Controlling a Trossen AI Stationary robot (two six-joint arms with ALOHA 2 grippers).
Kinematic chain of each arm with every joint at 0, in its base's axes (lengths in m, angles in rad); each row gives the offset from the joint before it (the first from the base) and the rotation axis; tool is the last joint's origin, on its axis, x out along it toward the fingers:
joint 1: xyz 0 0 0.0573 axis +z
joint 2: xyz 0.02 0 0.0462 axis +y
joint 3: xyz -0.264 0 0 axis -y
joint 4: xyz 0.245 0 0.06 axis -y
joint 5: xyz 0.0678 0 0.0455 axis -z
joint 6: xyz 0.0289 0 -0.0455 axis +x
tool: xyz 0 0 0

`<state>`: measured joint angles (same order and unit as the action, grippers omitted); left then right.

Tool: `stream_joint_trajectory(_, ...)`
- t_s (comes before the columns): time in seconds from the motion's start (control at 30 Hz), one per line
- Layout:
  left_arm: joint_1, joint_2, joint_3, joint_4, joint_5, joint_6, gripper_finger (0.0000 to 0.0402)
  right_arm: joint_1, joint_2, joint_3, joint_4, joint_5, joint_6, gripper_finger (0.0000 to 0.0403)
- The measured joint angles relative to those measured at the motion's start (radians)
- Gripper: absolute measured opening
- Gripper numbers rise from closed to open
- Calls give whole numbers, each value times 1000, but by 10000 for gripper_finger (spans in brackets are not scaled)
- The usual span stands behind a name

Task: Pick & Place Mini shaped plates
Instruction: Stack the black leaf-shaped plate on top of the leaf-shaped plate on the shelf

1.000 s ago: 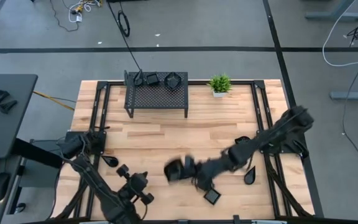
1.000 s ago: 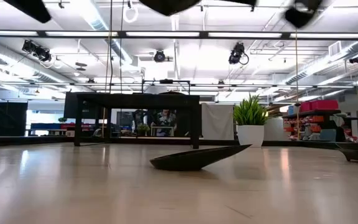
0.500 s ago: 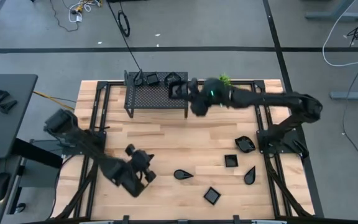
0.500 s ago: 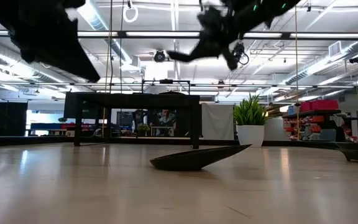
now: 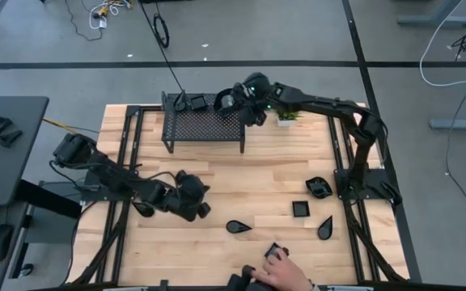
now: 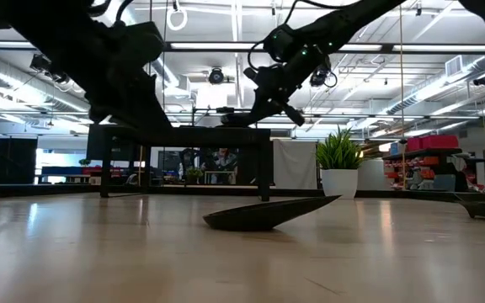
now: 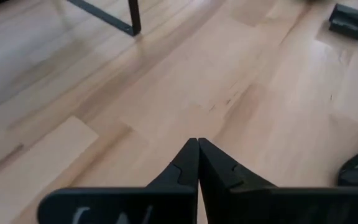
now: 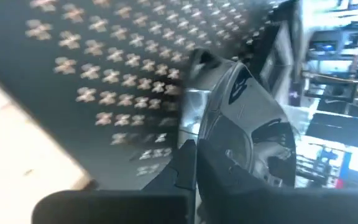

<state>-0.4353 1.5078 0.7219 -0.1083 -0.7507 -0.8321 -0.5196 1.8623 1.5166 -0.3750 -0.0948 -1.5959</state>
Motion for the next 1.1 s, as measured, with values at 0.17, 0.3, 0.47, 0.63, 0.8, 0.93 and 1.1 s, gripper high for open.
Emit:
stream_joint_trajectory(0.17,33,0,0,38,31,65,8,3,1,9,-22,-24,-13,28)
stream_joint_trajectory(0.3,42,0,1,58,42,118,8,2,1,9,-55,-36,-10,50)
stream_joint_trajectory(0.47,42,0,1,60,42,122,9,-1,1,9,-19,-20,30,93)
stream_joint_trajectory(0.63,39,0,1,72,42,112,9,-11,1,9,59,33,47,140)
stream_joint_trajectory(0.8,40,0,1,84,41,112,9,-15,1,9,88,127,46,169)
stream_joint_trajectory(0.93,40,0,1,94,39,113,9,-12,-6,8,67,144,98,176)
stream_joint_trajectory(1.1,40,0,1,94,38,112,9,1,-44,8,38,88,168,170)
